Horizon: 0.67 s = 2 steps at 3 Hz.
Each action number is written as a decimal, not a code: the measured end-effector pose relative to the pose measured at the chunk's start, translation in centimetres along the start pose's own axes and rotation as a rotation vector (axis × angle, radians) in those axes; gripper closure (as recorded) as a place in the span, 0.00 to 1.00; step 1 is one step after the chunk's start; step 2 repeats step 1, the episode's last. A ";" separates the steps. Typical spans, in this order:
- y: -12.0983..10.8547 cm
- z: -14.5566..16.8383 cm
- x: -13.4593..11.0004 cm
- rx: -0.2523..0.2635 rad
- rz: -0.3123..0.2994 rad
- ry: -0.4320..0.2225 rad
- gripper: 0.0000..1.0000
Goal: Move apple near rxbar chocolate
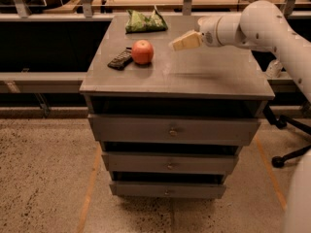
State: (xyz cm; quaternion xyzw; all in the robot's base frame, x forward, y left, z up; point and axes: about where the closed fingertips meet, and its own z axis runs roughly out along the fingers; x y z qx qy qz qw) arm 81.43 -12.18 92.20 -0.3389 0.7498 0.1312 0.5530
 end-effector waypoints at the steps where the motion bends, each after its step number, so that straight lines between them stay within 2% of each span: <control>1: 0.7 0.6 1.2 0.038 -0.006 0.009 0.00; 2: 0.7 0.6 1.2 0.038 -0.006 0.009 0.00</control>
Offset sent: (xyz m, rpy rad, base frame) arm 0.0000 0.0000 0.0000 0.0000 0.0000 0.0000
